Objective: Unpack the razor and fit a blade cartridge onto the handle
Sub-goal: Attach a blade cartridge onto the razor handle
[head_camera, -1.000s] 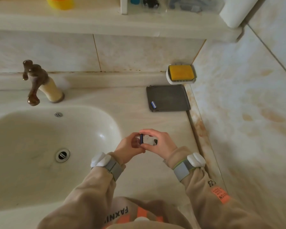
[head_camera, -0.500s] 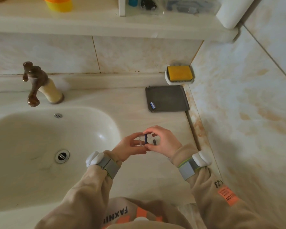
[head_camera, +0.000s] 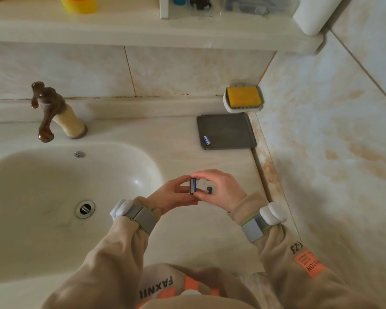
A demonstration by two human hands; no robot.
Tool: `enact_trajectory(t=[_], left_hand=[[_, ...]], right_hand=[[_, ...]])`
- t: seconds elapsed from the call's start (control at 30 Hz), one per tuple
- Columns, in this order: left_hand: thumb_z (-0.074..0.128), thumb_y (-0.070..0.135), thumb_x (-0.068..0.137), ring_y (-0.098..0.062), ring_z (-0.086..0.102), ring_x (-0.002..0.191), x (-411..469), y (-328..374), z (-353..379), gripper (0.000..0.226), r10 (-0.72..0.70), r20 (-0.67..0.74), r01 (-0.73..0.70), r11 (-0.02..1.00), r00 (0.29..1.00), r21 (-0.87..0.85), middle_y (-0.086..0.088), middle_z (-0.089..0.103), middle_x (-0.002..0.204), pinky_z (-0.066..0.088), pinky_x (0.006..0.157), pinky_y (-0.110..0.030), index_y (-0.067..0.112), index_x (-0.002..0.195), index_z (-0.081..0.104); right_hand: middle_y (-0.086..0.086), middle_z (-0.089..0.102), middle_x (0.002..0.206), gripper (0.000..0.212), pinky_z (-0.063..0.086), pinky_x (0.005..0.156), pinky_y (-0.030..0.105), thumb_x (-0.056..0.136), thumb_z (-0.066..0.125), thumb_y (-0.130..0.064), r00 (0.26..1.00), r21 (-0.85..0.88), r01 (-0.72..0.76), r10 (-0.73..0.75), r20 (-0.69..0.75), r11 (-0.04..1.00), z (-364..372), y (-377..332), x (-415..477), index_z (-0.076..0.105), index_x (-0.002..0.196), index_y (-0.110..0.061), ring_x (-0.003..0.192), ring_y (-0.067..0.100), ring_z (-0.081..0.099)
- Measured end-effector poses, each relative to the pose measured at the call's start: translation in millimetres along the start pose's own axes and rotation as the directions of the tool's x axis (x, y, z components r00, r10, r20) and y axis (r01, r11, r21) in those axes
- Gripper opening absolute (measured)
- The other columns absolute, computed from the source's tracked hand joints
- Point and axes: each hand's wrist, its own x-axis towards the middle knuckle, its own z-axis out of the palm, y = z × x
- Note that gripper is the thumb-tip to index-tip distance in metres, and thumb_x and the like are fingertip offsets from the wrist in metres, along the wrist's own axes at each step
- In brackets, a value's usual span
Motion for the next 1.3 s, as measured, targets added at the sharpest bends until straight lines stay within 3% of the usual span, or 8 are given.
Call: enact_trajectory(t=[0.1,0.33,0.6,1.03,1.3], left_hand=[[0.060,0.004,0.070,-0.018,0.069,0.085,-0.1,-1.2,0.8,0.051,-0.010,0.007,0.010,1.000,1.000,0.005,-0.015,0.065,0.103,0.055,0.085,-0.026,0.019,0.118,0.050],[0.062,0.007,0.069,-0.019,0.067,0.088,-0.3,-1.5,2.8,0.048,-0.021,-0.010,0.022,0.997,1.000,0.069,-0.018,0.064,0.107,0.054,0.089,-0.029,0.023,0.114,0.052],[0.063,0.001,0.081,-0.026,0.064,0.100,-1.8,3.1,-0.8,0.042,-0.029,-0.029,0.032,0.991,0.999,0.127,-0.017,0.065,0.113,0.054,0.088,-0.029,0.023,0.115,0.052],[0.055,-0.007,0.083,-0.012,0.070,0.085,1.9,6.2,2.1,0.051,-0.067,-0.032,0.073,0.955,0.997,0.286,-0.013,0.064,0.109,0.056,0.076,-0.021,0.014,0.128,0.044],[0.054,-0.011,0.081,-0.013,0.069,0.084,4.4,5.1,3.7,0.055,-0.050,-0.059,0.067,0.939,0.997,0.337,-0.016,0.064,0.107,0.056,0.078,-0.022,0.011,0.131,0.042]], right_hand=[[-0.004,0.067,0.110,0.042,0.037,0.088,0.014,0.076,0.068,-0.024,0.998,-0.053,0.009,-0.005,0.070,0.999,-0.1,1.3,1.5,0.061,0.118,-0.023,0.103,0.009,0.056],[-0.001,0.063,0.105,0.034,0.039,0.082,0.014,0.074,0.068,-0.021,0.994,-0.070,0.024,-0.016,0.109,0.997,2.6,1.5,4.3,0.064,0.108,-0.016,0.097,0.010,0.056],[-0.005,0.061,0.113,0.044,0.044,0.089,0.024,0.075,0.072,-0.035,0.993,-0.079,-0.002,0.011,0.115,0.997,3.4,2.5,3.1,0.060,0.114,-0.021,0.106,0.011,0.055],[0.001,0.063,0.101,0.033,0.046,0.084,0.029,0.071,0.074,-0.017,0.987,0.001,-0.130,0.129,0.096,0.992,4.5,1.9,5.7,0.065,0.102,-0.017,0.094,0.014,0.058],[-0.002,0.060,0.103,0.036,0.047,0.084,0.031,0.069,0.073,-0.024,0.985,-0.016,-0.141,0.142,0.096,0.990,7.8,1.7,3.5,0.062,0.103,-0.019,0.095,0.011,0.057]])
